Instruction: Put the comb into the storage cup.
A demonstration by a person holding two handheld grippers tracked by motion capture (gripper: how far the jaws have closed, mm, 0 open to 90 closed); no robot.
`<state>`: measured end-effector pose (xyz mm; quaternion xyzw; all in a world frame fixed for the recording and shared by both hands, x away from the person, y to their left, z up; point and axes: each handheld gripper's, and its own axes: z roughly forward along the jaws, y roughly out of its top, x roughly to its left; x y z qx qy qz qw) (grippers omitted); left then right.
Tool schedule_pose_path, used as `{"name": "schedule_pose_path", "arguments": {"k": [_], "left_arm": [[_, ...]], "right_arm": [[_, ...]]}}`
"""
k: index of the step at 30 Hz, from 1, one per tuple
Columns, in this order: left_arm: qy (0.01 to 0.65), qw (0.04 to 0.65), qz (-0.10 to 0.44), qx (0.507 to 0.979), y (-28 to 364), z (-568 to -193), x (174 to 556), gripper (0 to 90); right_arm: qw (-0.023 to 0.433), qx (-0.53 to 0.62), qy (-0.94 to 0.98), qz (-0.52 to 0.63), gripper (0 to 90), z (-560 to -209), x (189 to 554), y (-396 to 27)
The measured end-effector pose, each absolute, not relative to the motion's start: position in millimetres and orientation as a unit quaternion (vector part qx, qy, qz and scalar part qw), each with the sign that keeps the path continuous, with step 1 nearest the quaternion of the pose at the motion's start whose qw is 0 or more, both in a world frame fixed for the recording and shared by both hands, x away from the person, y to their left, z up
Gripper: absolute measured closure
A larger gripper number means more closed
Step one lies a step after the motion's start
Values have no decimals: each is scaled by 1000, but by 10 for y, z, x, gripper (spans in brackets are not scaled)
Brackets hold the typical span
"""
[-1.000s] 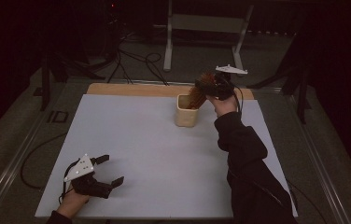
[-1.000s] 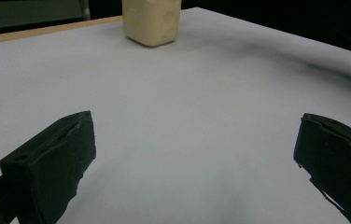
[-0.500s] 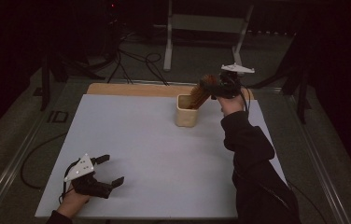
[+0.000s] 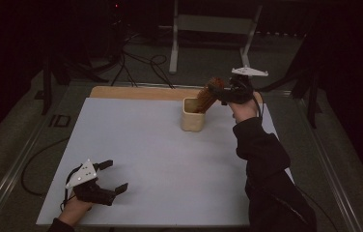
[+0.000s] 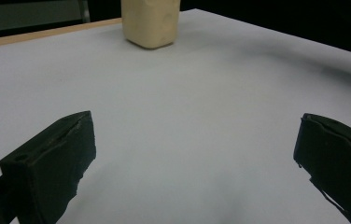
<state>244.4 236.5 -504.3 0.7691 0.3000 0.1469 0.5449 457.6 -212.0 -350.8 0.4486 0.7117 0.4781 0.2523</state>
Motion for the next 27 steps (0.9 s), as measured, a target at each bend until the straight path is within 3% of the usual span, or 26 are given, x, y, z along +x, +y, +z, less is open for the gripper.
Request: {"name": "schedule_pose_path", "arguments": {"k": [27], "left_arm": [[301,546,149,768,2390,-5033,2417,0]], "right_arm": [[219,398,732,508,85,-3658,4027,-2273]]}}
